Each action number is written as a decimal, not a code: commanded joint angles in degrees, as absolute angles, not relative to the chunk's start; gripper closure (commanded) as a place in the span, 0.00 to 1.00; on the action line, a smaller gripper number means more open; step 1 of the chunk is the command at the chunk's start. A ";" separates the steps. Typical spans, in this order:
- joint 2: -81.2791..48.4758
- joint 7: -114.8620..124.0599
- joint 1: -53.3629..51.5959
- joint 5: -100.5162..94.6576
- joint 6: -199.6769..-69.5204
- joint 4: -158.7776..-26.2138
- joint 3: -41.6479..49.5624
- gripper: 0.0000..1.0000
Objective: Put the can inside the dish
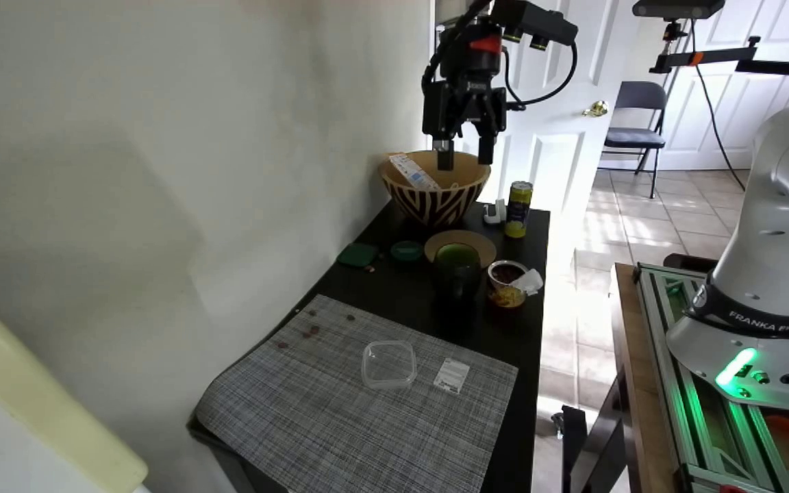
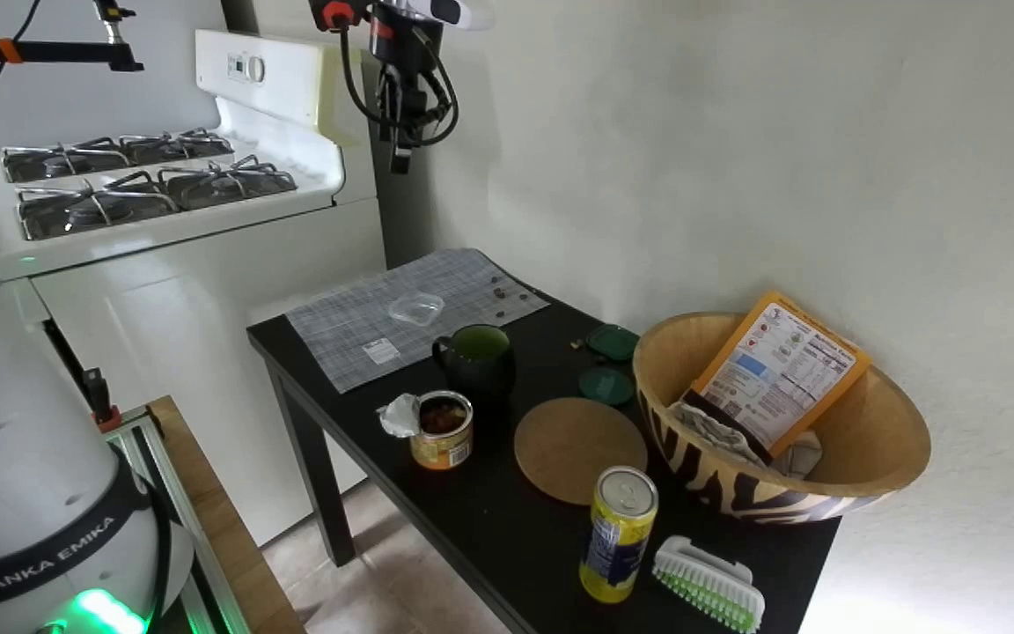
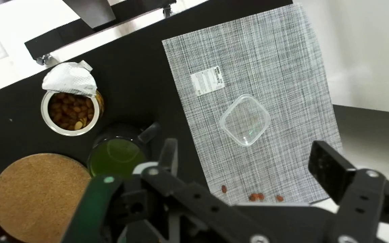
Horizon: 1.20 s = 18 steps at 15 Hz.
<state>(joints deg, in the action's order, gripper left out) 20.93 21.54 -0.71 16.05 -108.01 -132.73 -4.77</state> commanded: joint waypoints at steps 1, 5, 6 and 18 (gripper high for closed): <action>22.90 24.71 2.20 15.87 -110.07 -135.74 -3.00 0.00; 22.46 29.13 6.27 15.12 -112.58 -138.53 -1.03 0.00; 22.84 30.47 7.23 14.83 -113.25 -139.52 -0.72 0.00; 23.37 14.41 11.66 8.10 -99.68 -139.82 7.39 0.00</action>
